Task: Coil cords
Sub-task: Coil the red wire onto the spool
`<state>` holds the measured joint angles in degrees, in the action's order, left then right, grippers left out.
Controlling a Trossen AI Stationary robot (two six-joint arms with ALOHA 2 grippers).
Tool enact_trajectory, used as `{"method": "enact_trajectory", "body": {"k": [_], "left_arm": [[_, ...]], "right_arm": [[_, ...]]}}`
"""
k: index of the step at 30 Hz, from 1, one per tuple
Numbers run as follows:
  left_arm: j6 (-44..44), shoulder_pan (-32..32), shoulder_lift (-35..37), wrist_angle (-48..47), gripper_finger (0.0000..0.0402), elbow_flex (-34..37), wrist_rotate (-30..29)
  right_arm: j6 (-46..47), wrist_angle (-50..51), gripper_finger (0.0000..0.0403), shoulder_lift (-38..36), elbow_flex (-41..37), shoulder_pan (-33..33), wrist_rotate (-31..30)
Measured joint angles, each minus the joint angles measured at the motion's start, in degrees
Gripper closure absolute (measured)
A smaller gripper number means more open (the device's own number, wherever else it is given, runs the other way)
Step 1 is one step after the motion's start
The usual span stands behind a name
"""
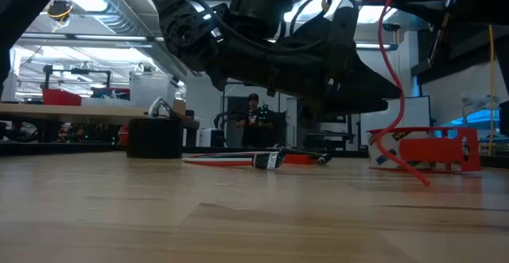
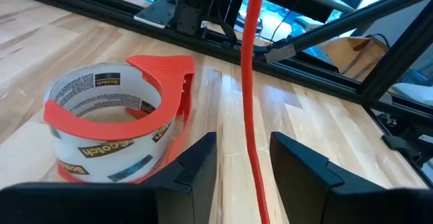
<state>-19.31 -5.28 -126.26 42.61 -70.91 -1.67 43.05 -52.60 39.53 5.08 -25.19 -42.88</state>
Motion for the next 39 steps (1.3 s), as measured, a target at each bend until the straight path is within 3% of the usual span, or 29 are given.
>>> {"method": "enact_trajectory", "body": {"k": [20, 27, 34, 39], "left_arm": [[1.3, 0.1, -0.2, 0.1, 0.0273, 0.0, 0.0], [-1.1, 0.0, -7.1, 0.1, 0.0273, -6.2, 0.3], [-1.1, 0.1, -7.3, -0.1, 0.0273, -7.4, 0.4], [-1.2, 0.1, -7.3, -2.0, 0.0298, -7.3, 0.4]], "right_arm": [[0.1, 0.0, 0.04, 0.1, 0.0, 0.2, 1.6], [0.2, 0.0, 0.04, 0.1, -0.1, 0.1, 1.7], [0.5, 0.3, 0.04, 0.1, -0.1, 0.1, 2.6], [0.5, 1.1, 0.04, 0.1, -0.1, 0.1, 2.7]]}}
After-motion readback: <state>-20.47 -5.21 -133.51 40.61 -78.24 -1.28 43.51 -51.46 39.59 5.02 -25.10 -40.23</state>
